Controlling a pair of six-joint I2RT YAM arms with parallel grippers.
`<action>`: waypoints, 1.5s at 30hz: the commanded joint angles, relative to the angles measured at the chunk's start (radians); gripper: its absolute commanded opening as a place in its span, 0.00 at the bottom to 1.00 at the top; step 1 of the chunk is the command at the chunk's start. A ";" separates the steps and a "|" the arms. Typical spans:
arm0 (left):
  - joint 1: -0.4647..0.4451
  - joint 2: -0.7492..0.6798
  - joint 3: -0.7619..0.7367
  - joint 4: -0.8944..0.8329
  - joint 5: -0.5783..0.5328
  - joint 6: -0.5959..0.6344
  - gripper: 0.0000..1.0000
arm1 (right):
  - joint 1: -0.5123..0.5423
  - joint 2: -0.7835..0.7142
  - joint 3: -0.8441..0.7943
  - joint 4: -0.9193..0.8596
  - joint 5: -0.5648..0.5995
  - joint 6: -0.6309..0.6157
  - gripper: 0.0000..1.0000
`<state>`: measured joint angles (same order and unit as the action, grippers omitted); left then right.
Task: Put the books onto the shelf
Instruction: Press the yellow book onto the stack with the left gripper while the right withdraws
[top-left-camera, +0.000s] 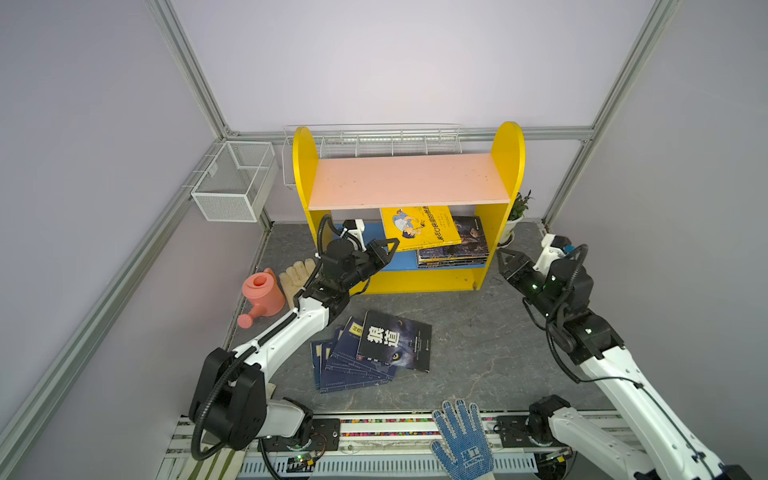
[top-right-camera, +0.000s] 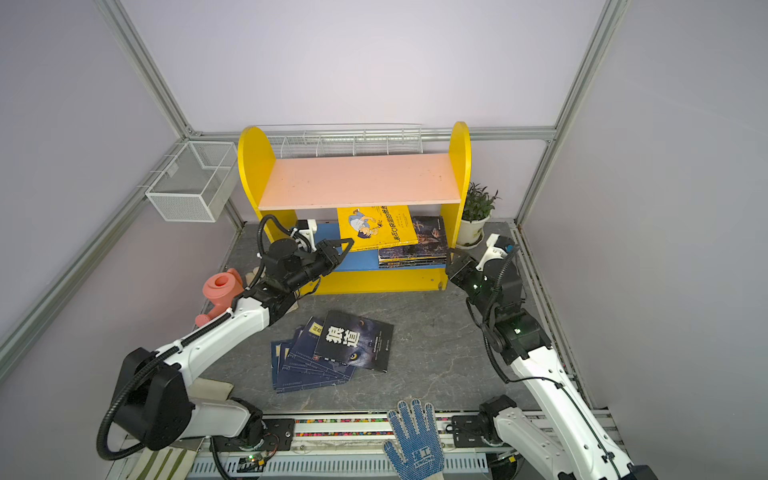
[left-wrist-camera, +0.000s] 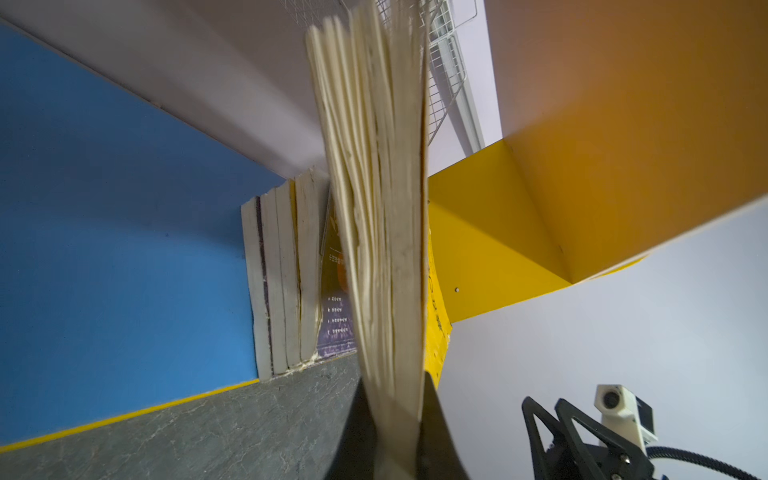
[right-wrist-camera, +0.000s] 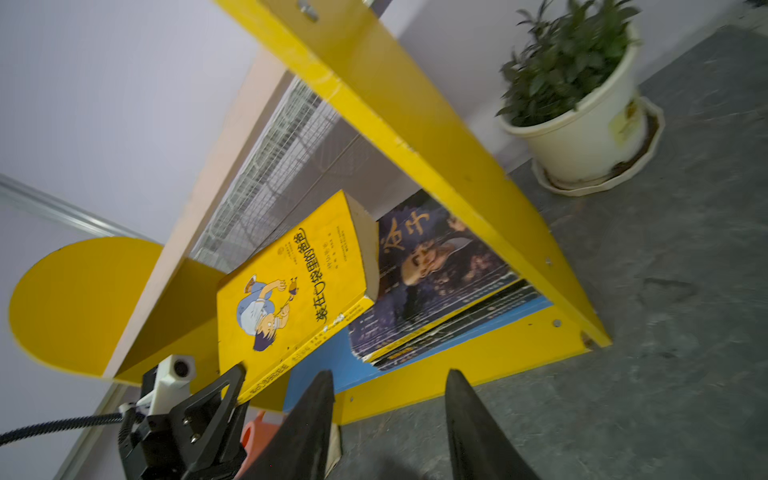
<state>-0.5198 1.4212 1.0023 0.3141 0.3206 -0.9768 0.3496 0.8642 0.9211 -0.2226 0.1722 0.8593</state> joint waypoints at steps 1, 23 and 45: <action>-0.017 0.056 0.099 0.039 0.034 0.053 0.00 | -0.031 -0.008 0.006 -0.178 0.154 -0.011 0.47; -0.130 0.351 0.311 0.089 0.079 0.005 0.00 | -0.138 0.004 0.015 -0.253 0.027 -0.039 0.47; -0.153 0.324 0.352 -0.112 0.006 0.072 0.68 | -0.187 0.003 -0.010 -0.236 -0.041 -0.010 0.47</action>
<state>-0.6701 1.7729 1.2953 0.2432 0.3511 -0.9398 0.1703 0.8738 0.9245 -0.4599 0.1444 0.8379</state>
